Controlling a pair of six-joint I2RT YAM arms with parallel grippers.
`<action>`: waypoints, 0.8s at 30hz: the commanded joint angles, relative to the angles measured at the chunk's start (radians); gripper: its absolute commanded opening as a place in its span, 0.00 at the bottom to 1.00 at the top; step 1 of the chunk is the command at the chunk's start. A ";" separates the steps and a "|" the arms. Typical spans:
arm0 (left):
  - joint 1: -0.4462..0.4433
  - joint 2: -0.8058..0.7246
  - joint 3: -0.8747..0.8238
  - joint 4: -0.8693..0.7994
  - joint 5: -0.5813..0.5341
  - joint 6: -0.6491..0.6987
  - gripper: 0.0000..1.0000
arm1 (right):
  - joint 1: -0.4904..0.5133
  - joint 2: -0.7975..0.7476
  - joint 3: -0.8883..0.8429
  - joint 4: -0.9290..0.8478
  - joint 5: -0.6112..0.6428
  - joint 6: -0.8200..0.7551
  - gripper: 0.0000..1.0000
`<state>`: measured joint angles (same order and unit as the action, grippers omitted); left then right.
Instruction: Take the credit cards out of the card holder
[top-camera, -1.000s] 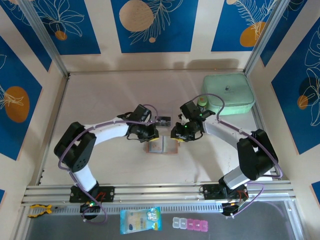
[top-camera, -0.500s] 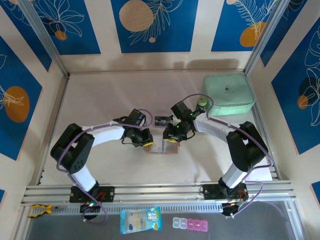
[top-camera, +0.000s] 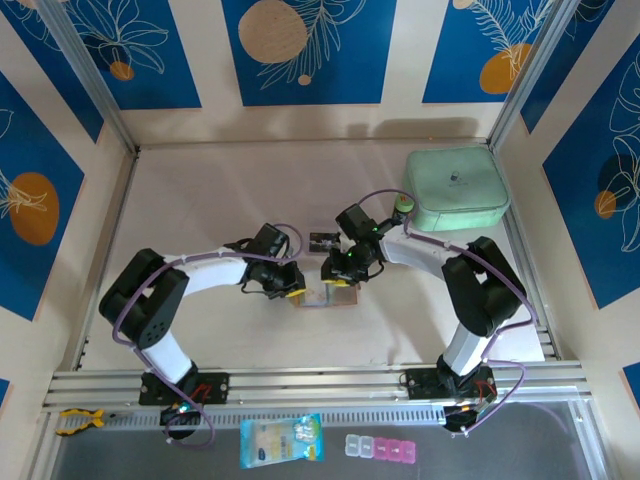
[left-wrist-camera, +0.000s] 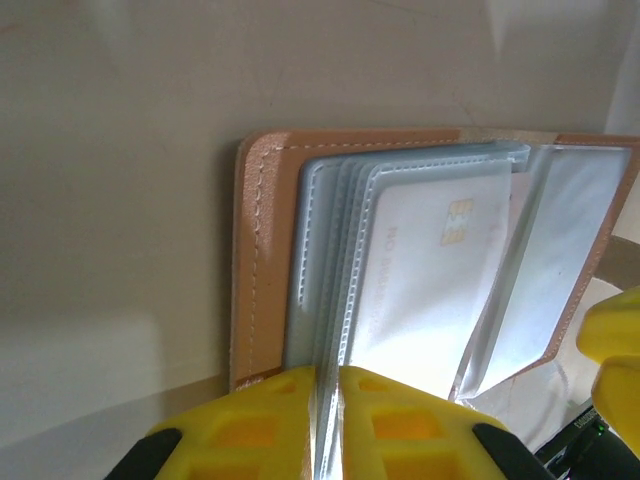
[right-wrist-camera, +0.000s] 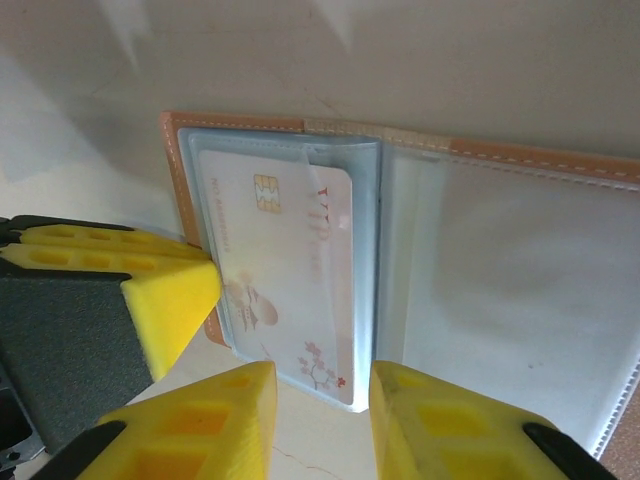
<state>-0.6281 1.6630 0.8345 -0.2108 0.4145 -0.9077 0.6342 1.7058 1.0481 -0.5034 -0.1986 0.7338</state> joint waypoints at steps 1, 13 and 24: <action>0.007 -0.027 0.017 -0.051 -0.015 0.010 0.15 | 0.007 0.011 0.030 0.005 -0.043 0.004 0.31; 0.007 -0.005 0.069 -0.047 0.014 0.018 0.10 | 0.009 0.032 0.016 0.039 -0.060 0.012 0.29; 0.008 0.034 0.045 -0.058 0.003 0.033 0.09 | 0.012 0.069 0.025 0.060 -0.086 -0.003 0.29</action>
<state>-0.6281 1.6848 0.8799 -0.2481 0.4145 -0.9028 0.6369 1.7603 1.0489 -0.4500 -0.2481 0.7330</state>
